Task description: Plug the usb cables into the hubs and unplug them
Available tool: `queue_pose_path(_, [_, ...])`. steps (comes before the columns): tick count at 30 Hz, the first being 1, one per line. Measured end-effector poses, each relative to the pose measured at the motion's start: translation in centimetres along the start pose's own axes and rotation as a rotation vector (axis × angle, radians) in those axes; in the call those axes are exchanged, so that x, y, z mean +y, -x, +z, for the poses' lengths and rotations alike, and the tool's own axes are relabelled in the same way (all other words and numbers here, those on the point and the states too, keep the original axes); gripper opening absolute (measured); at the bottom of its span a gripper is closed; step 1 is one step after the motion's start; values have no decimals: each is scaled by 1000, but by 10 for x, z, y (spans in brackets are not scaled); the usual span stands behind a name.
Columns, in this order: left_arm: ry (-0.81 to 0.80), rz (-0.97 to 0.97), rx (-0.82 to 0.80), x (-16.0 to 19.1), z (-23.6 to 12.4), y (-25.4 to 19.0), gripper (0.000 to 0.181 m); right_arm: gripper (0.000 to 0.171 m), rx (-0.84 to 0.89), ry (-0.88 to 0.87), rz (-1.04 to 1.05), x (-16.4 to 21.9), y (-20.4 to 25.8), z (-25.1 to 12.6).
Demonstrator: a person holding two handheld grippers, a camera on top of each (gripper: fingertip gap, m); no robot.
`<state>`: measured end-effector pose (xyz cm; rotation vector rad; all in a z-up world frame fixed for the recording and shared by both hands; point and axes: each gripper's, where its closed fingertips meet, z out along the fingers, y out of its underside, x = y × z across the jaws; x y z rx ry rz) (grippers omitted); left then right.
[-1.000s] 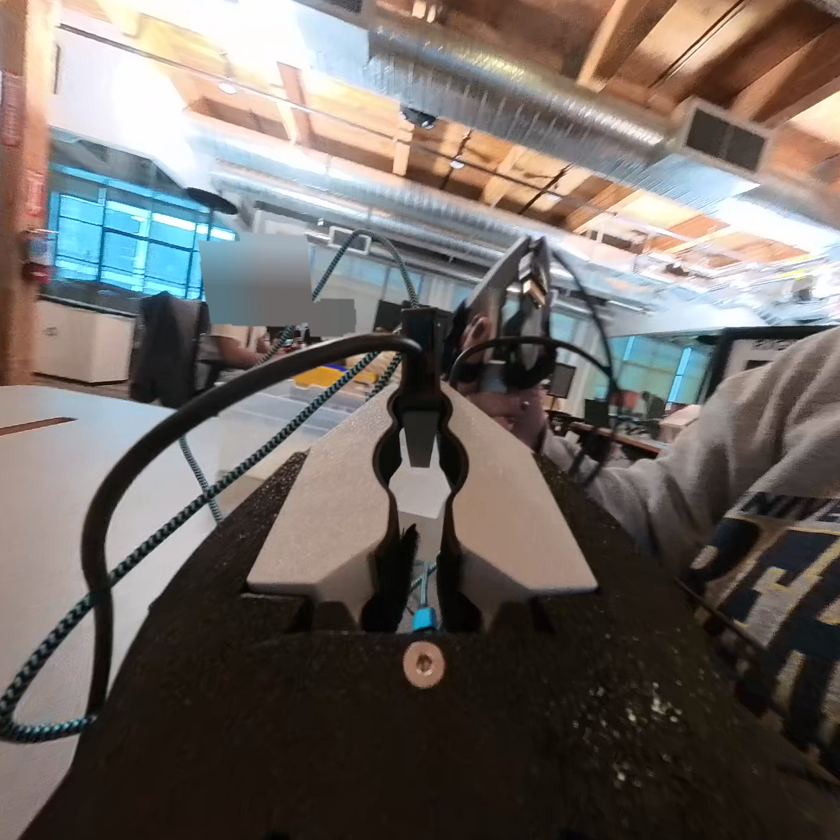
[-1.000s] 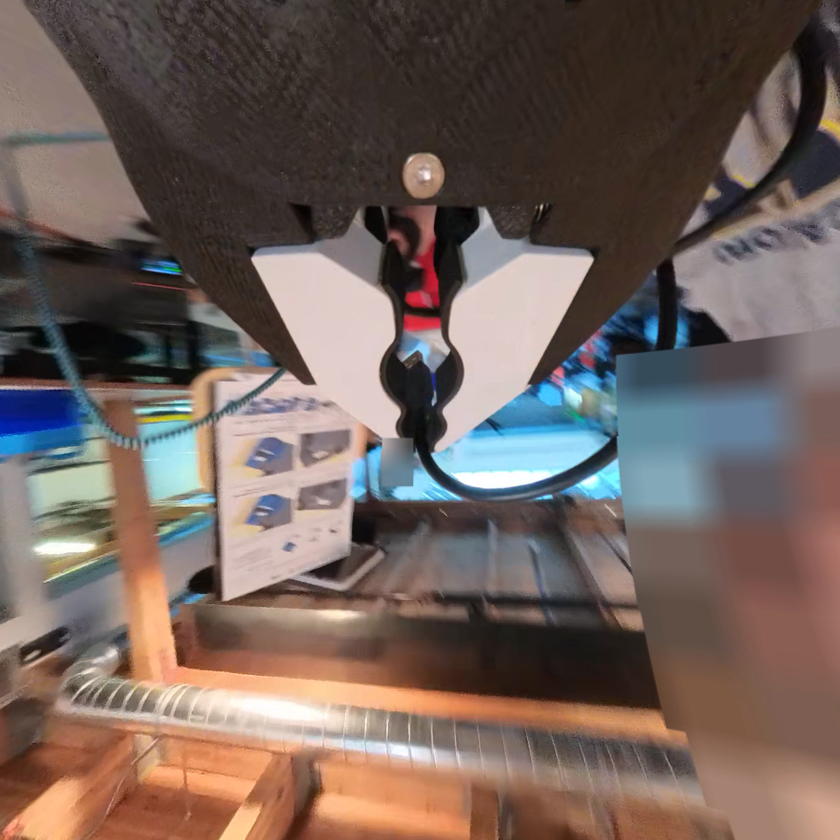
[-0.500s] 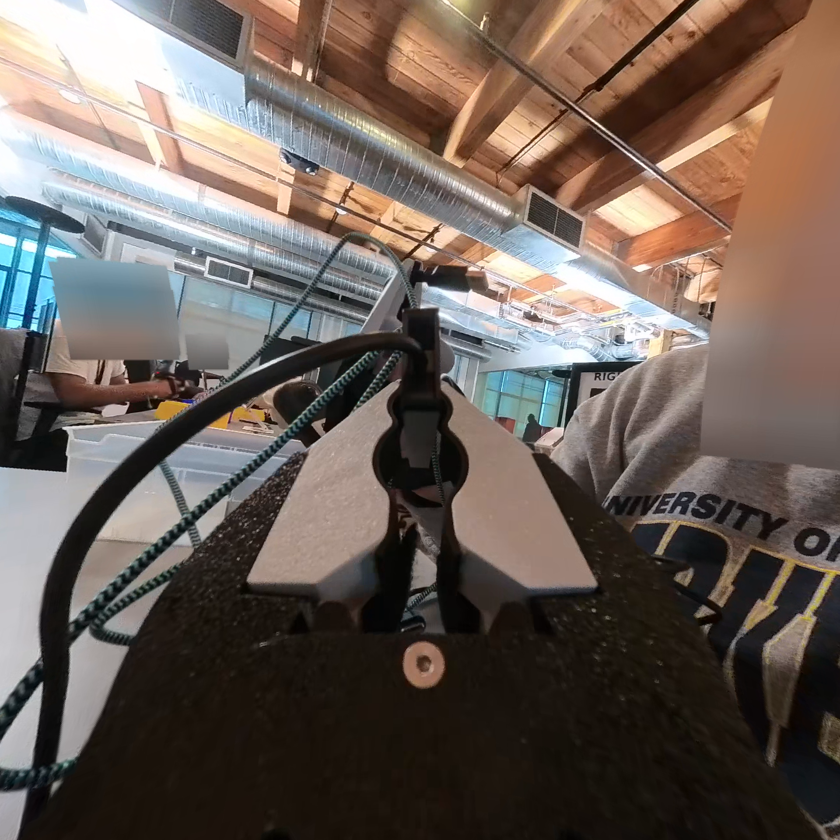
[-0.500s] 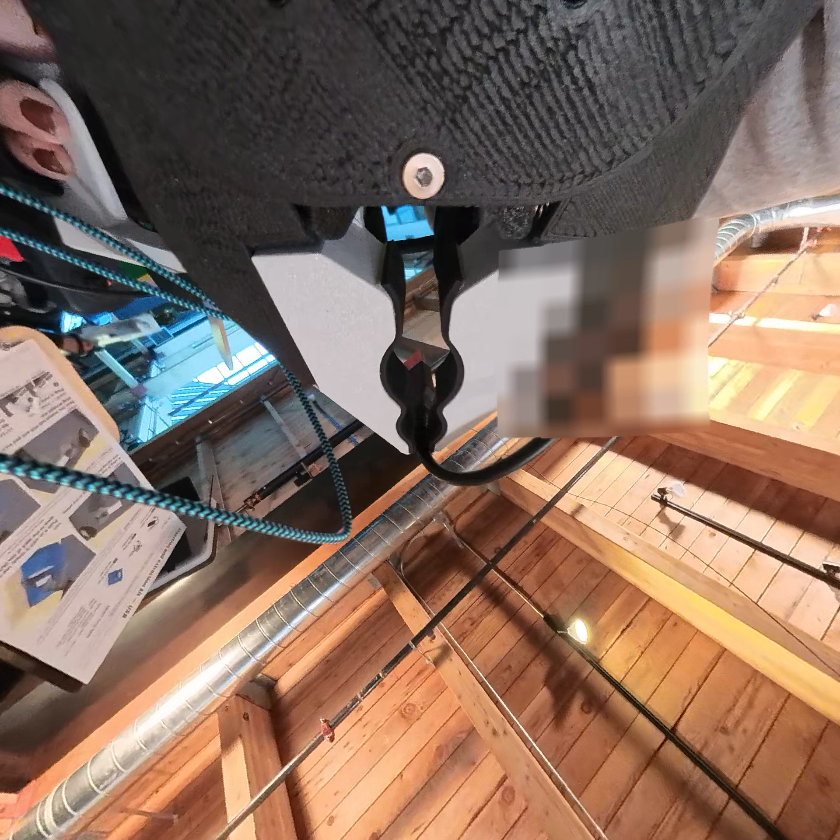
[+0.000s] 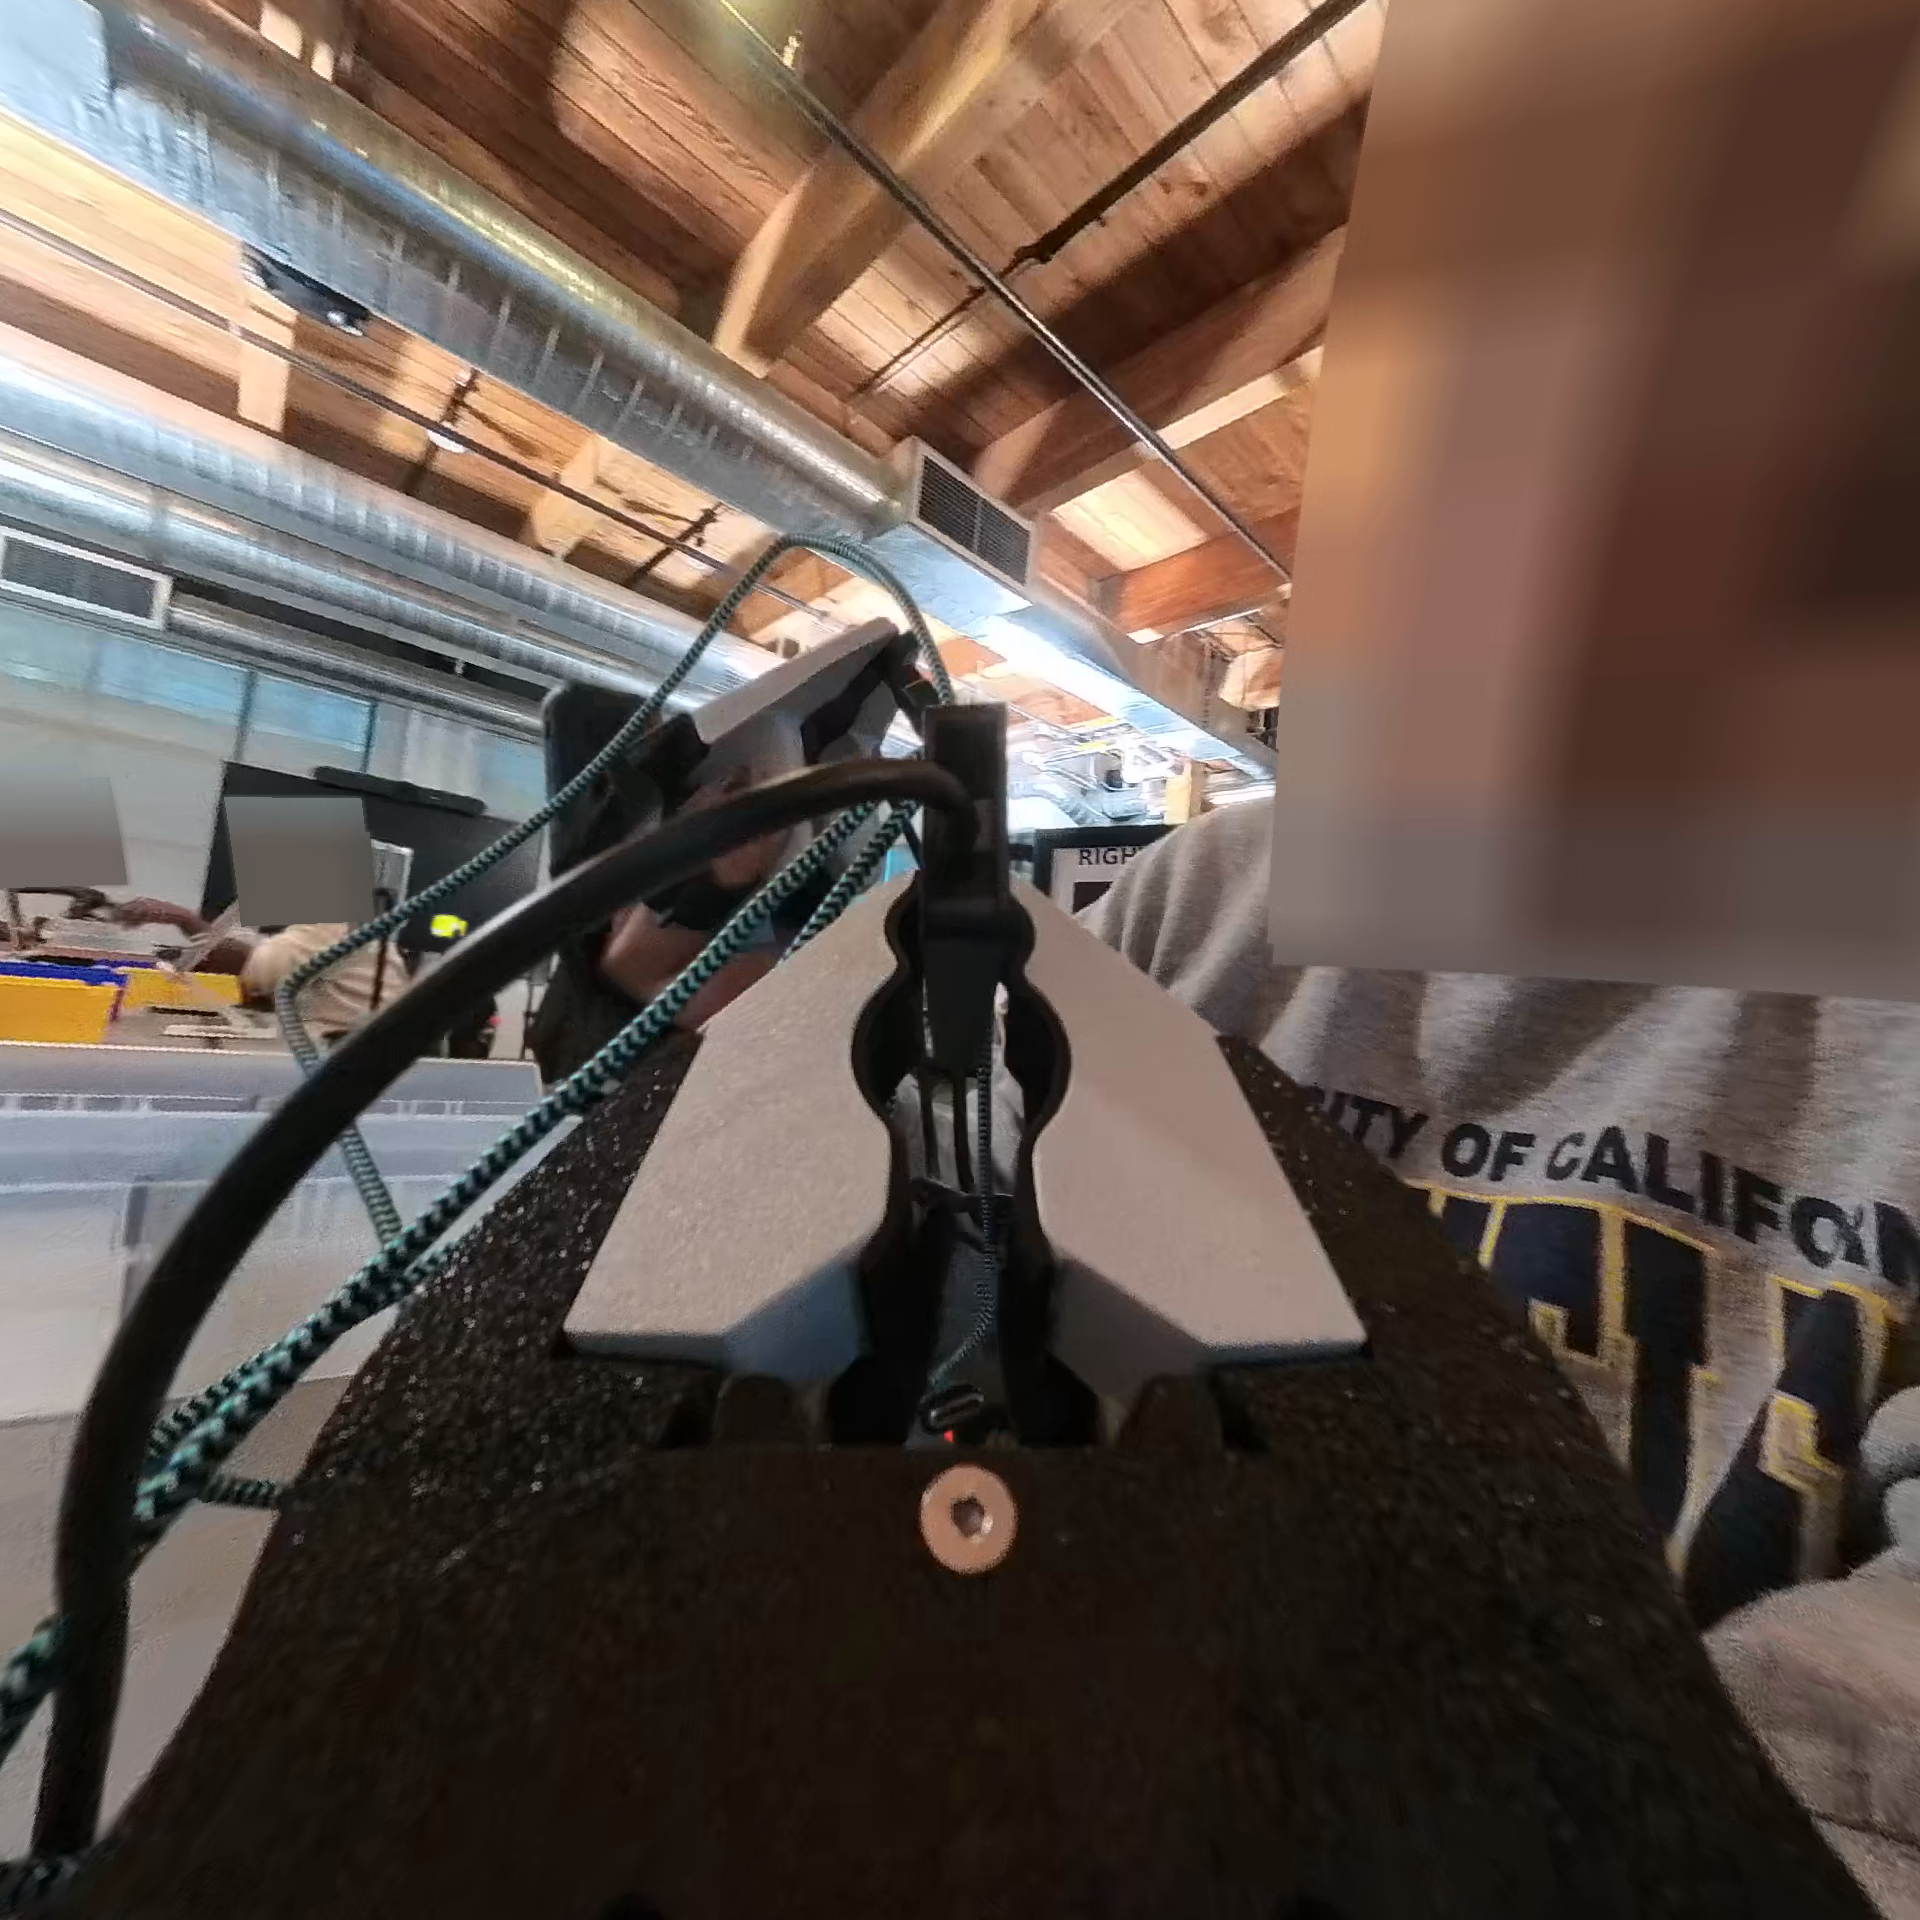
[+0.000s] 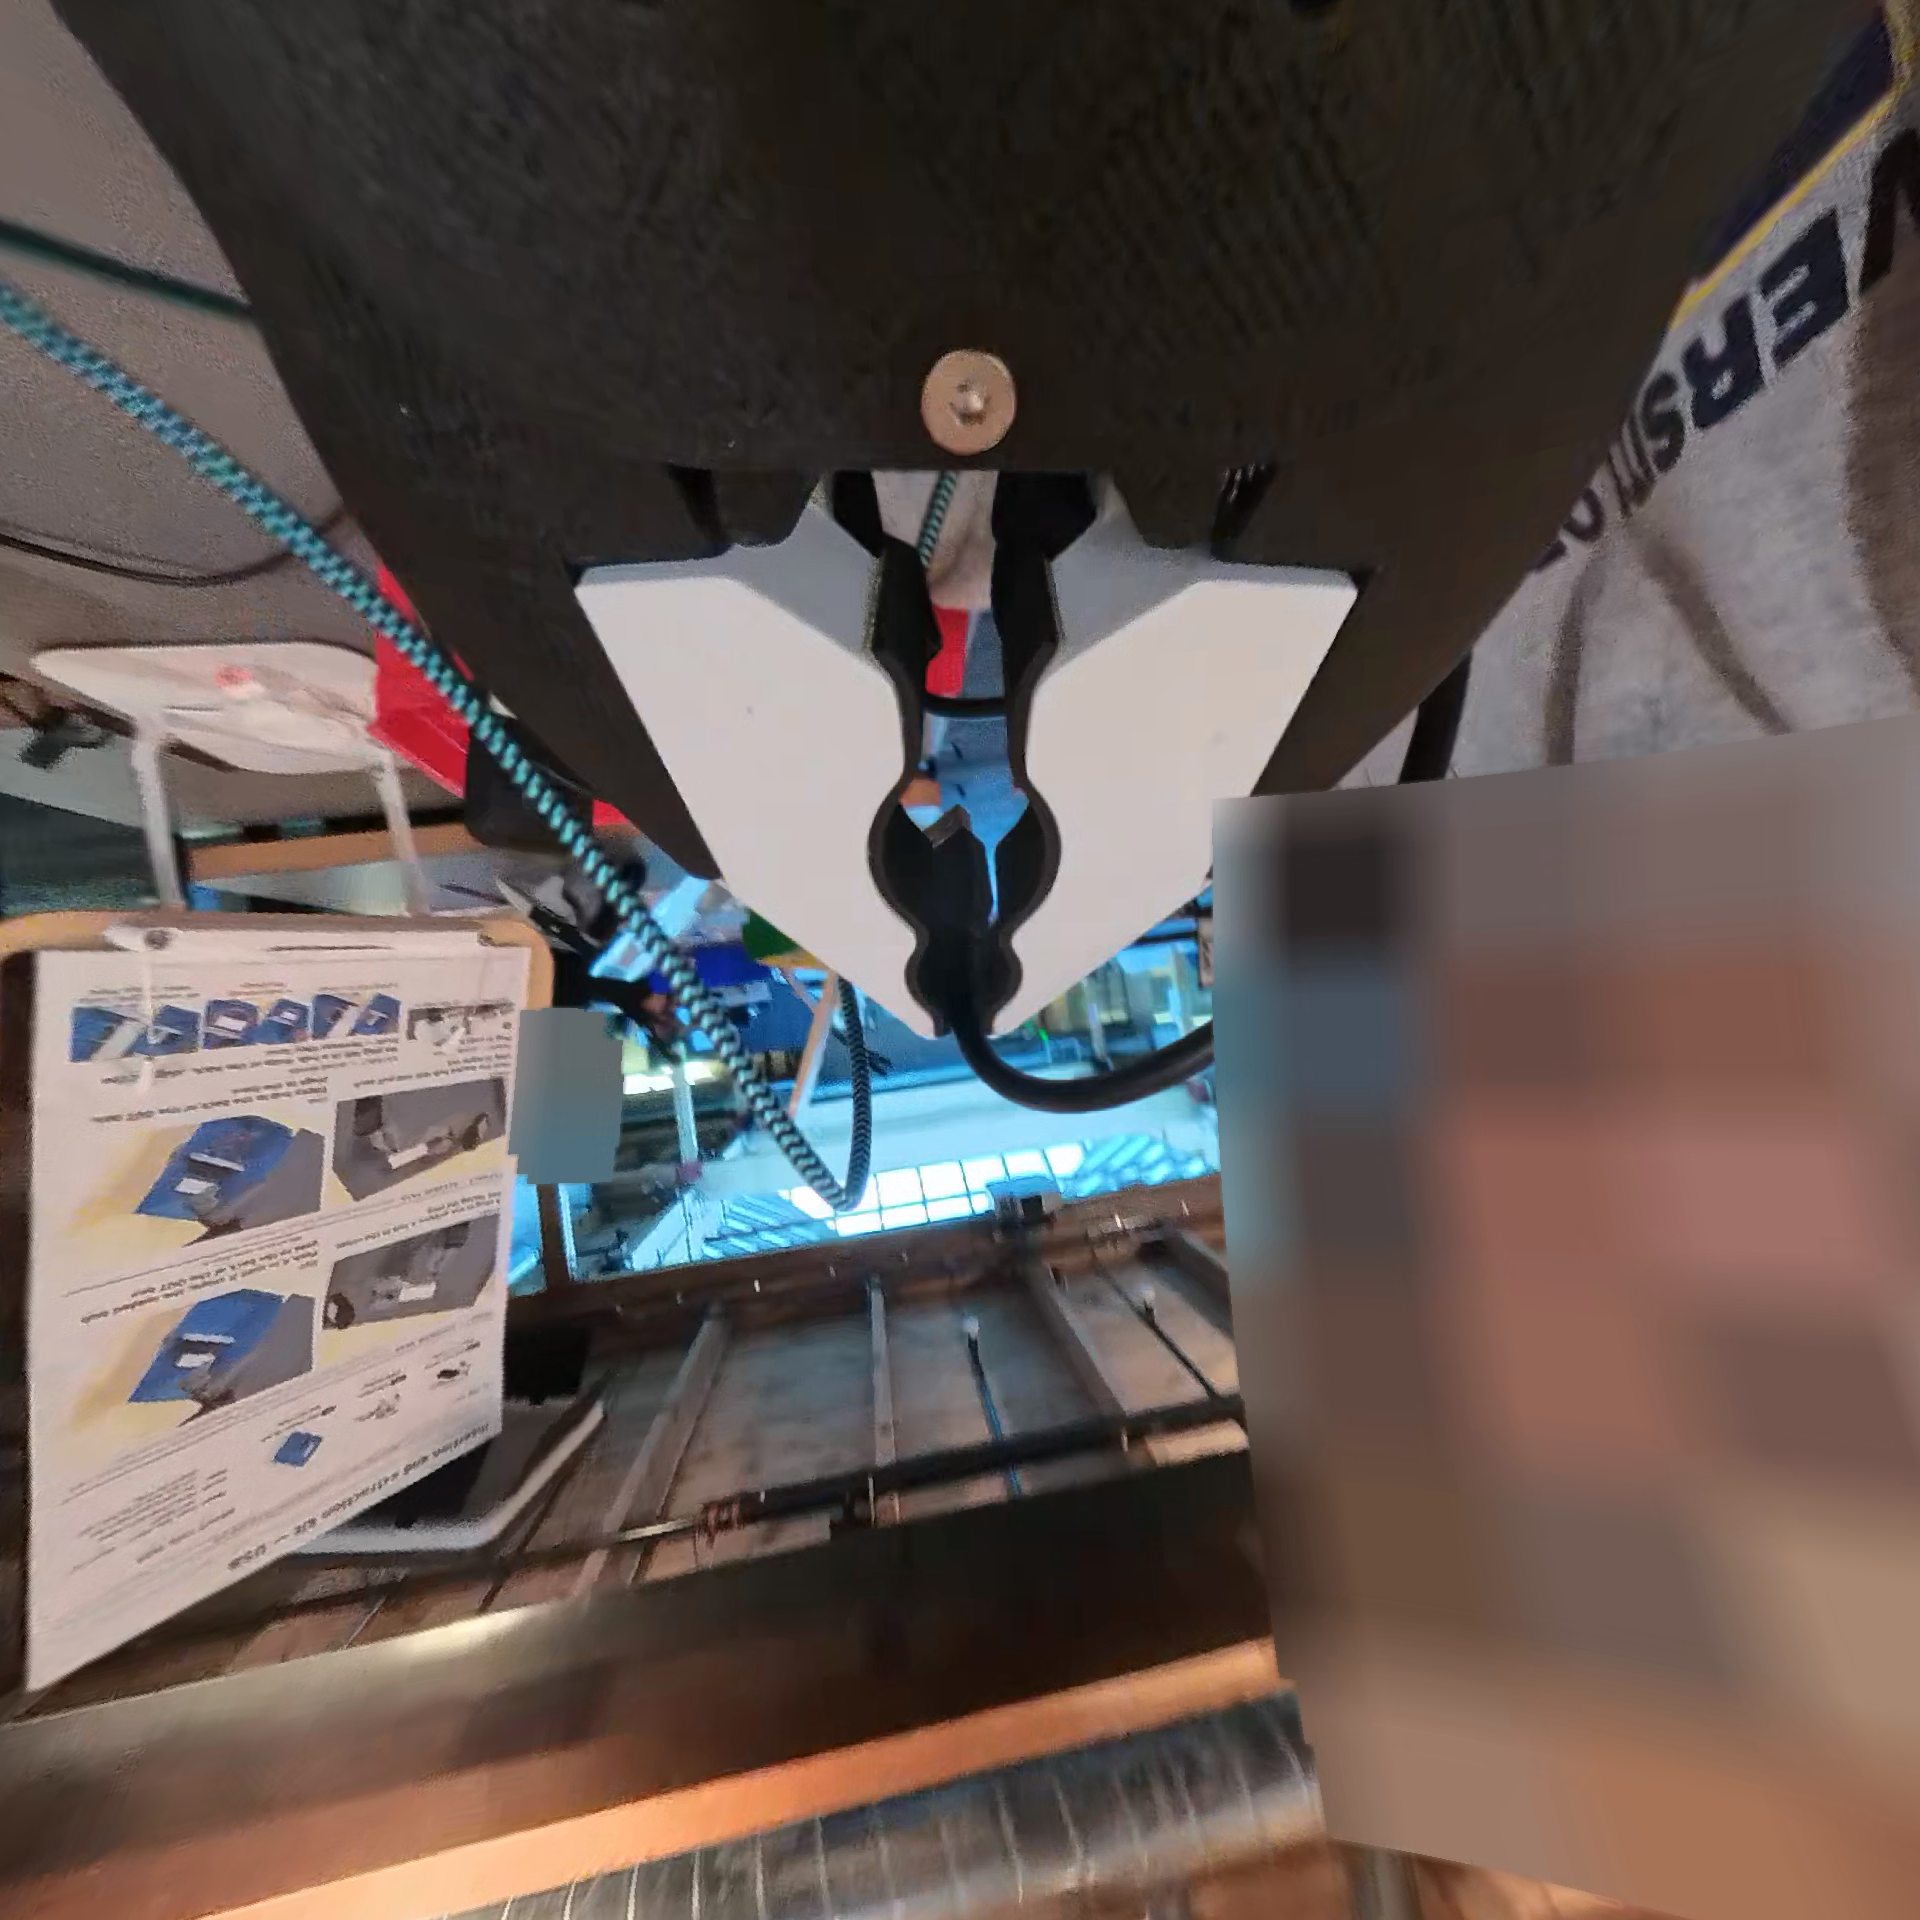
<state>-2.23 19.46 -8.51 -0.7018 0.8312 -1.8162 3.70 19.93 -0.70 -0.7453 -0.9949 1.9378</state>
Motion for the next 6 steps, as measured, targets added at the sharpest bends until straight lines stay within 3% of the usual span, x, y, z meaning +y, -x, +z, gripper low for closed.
queue_pose_path(1, [6, -4, 12, 1, 1, -2, 7, 2, 2, 28, -30, 2, 3, 1])
queue_pose_path(6, [14, -20, 29, 3, 3, -4, 7, 2, 11, 115, -125, 8, 12, 7])
